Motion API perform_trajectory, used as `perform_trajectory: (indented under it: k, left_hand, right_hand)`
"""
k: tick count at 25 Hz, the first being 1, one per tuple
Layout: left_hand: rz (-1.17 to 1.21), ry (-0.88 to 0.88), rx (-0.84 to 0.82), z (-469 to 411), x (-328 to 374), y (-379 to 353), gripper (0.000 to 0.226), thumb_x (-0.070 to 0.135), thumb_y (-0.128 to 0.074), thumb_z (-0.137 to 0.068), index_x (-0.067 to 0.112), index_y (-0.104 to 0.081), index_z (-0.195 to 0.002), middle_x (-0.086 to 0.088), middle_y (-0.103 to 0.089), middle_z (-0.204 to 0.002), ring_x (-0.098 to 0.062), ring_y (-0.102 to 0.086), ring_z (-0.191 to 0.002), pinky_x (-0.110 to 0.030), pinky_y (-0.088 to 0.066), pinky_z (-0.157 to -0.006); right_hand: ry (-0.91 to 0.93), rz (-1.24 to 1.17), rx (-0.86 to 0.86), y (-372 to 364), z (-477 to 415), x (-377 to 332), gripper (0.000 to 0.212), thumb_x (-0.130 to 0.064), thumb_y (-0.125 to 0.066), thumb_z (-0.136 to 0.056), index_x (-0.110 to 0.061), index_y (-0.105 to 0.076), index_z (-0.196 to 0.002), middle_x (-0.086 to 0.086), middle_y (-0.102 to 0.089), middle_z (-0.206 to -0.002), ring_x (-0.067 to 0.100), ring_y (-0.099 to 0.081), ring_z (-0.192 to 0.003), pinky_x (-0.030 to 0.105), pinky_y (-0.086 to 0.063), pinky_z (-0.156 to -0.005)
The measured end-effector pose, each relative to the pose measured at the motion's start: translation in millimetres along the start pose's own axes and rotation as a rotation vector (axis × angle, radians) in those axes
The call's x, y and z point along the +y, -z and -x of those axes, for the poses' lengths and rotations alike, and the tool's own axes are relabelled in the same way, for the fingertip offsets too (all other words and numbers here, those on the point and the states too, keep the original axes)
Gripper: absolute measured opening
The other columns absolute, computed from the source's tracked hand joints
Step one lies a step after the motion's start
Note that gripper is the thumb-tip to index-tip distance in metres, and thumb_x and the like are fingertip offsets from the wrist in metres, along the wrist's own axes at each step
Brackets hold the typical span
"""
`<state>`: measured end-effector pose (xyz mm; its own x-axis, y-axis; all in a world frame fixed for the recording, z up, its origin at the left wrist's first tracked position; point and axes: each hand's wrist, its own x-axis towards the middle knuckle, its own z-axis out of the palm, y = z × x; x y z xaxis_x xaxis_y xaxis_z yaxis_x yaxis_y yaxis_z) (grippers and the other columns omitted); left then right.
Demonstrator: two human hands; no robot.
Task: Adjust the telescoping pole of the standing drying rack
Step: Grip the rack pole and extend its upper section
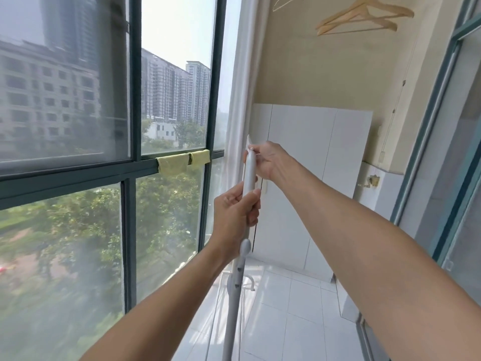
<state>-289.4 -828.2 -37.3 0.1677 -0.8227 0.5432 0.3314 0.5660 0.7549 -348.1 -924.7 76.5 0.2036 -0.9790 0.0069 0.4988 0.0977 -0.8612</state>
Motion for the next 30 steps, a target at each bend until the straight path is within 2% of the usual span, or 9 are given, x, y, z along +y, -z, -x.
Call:
perform_trajectory:
  k: [5, 7, 11, 17, 20, 22, 24, 27, 30]
  left_hand:
    - [0.014, -0.006, -0.002, -50, -50, -17, 0.011, 0.006, -0.057, -0.084, 0.007, -0.053, -0.074, 0.003, -0.039, -0.049, -0.013, -0.028, -0.045, -0.025, -0.022, -0.044]
    - [0.02, -0.001, -0.014, -74, -67, -20, 0.021, 0.005, -0.057, -0.085, 0.012, -0.051, -0.066, 0.003, -0.039, -0.049, -0.013, -0.028, -0.045, -0.027, -0.021, -0.044]
    - [0.029, -0.001, -0.042, -120, -100, -16, 0.019, 0.007, -0.057, -0.085, 0.012, -0.052, -0.068, 0.001, -0.038, -0.05, -0.015, -0.027, -0.047, -0.031, -0.02, -0.046]
    - [0.023, 0.006, -0.032, -182, -138, -13, 0.016, 0.006, -0.057, -0.085, 0.011, -0.053, -0.07, 0.001, -0.037, -0.051, -0.014, -0.028, -0.046, -0.031, -0.018, -0.046]
    - [0.012, 0.007, -0.027, -207, -157, -17, 0.006, 0.005, -0.056, -0.085, 0.006, -0.056, -0.079, -0.005, -0.034, -0.056, -0.013, -0.028, -0.045, -0.025, -0.023, -0.043]
    - [0.002, 0.008, -0.014, -225, -172, -22, 0.012, 0.004, -0.055, -0.085, 0.006, -0.055, -0.073, -0.004, -0.034, -0.056, -0.013, -0.029, -0.044, -0.023, -0.024, -0.042]
    - [-0.013, 0.001, 0.004, -244, -190, -27, 0.021, 0.004, -0.055, -0.085, 0.01, -0.052, -0.065, -0.002, -0.037, -0.052, -0.013, -0.03, -0.043, -0.023, -0.024, -0.041]
    - [-0.037, -0.013, 0.028, -269, -214, -38, 0.008, 0.004, -0.055, -0.085, 0.003, -0.055, -0.077, 0.0, -0.041, -0.051, -0.012, -0.031, -0.042, -0.021, -0.027, -0.04]
    - [-0.051, -0.017, 0.051, -293, -237, -47, 0.01, 0.006, -0.056, -0.084, -0.003, -0.057, -0.089, -0.005, -0.039, -0.055, -0.011, -0.033, -0.042, -0.021, -0.028, -0.041]
  right_hand:
    - [0.008, -0.006, -0.016, 31, -66, -12, 0.021, 0.012, -0.036, -0.093, 0.001, -0.038, -0.111, 0.014, -0.04, -0.083, 0.018, -0.038, -0.056, 0.016, -0.044, -0.035]
    - [0.017, -0.01, -0.017, 40, -94, -17, 0.022, 0.012, -0.036, -0.093, 0.003, -0.038, -0.113, 0.019, -0.042, -0.092, 0.019, -0.038, -0.055, 0.016, -0.044, -0.033]
    - [0.015, -0.034, -0.001, 50, -148, -23, 0.022, 0.013, -0.036, -0.093, 0.003, -0.039, -0.112, 0.023, -0.038, -0.109, 0.02, -0.039, -0.055, 0.016, -0.043, -0.032]
    - [0.009, -0.047, -0.007, 64, -220, -32, 0.023, 0.012, -0.037, -0.092, 0.003, -0.039, -0.113, 0.02, -0.039, -0.104, 0.019, -0.039, -0.056, 0.016, -0.044, -0.033]
    - [0.028, -0.048, -0.015, 74, -251, -37, 0.018, 0.011, -0.038, -0.093, 0.002, -0.039, -0.109, 0.016, -0.041, -0.086, 0.019, -0.045, -0.045, 0.017, -0.043, -0.032]
    - [0.033, -0.049, -0.021, 85, -274, -40, 0.016, 0.011, -0.038, -0.093, 0.001, -0.039, -0.106, 0.015, -0.041, -0.082, 0.018, -0.046, -0.035, 0.017, -0.043, -0.033]
    - [0.027, -0.058, -0.043, 97, -298, -44, 0.013, 0.011, -0.039, -0.092, 0.0, -0.04, -0.1, 0.015, -0.04, -0.082, 0.02, -0.046, -0.042, 0.017, -0.044, -0.033]
    - [0.014, -0.074, -0.076, 113, -331, -54, 0.015, 0.012, -0.037, -0.092, -0.001, -0.041, -0.086, 0.015, -0.04, -0.081, 0.019, -0.046, -0.036, 0.017, -0.043, -0.033]
    - [0.018, -0.069, -0.094, 128, -360, -61, 0.014, 0.011, -0.037, -0.092, -0.001, -0.039, -0.097, 0.014, -0.04, -0.079, 0.016, -0.046, -0.026, 0.016, -0.044, -0.034]
